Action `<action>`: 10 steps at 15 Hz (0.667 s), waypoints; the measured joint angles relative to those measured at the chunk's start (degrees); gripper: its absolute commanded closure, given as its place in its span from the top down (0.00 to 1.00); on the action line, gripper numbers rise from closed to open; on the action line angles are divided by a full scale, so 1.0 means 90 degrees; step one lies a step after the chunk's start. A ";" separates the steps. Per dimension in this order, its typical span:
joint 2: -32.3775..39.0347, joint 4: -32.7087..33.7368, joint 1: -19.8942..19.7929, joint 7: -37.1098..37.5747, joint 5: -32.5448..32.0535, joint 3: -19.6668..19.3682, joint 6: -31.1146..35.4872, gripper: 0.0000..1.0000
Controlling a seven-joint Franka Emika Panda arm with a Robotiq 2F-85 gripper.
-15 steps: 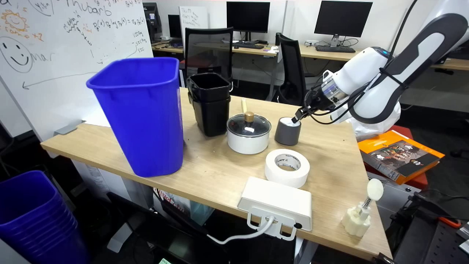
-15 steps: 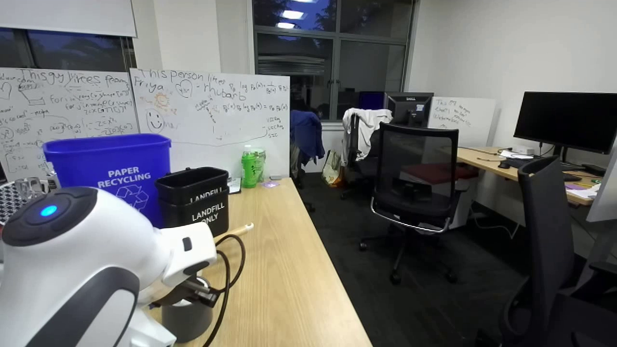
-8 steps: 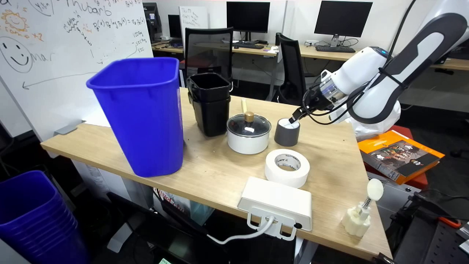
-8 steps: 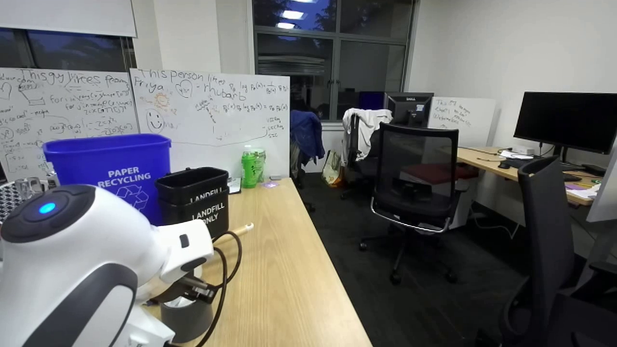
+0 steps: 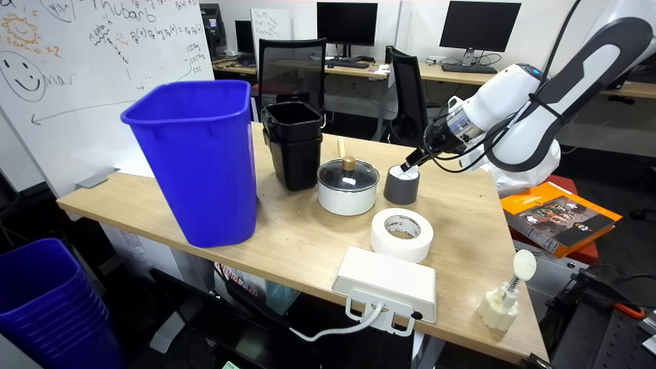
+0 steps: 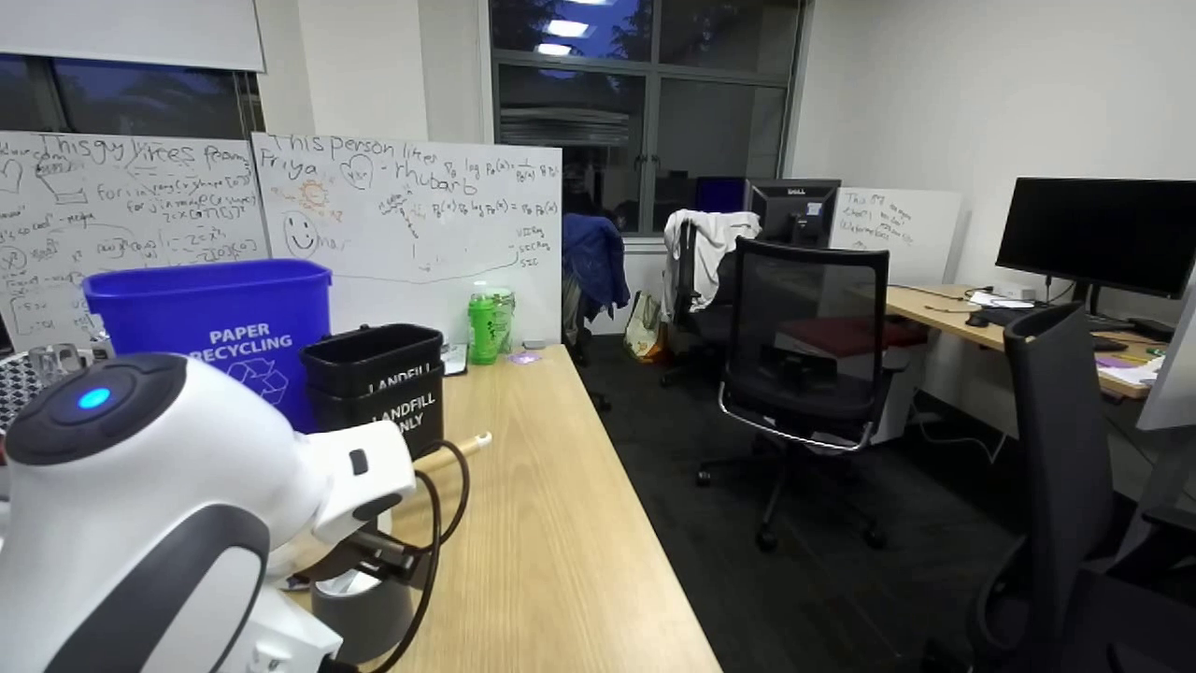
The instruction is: Remove the white object from the grey masking tape.
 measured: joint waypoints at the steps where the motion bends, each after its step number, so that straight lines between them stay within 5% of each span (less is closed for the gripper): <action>1: 0.0000 0.0012 0.0000 0.0000 0.0000 0.0006 0.0000 0.69; 10: -0.0074 0.0036 -0.0020 0.0000 -0.0003 0.0098 -0.0076 0.53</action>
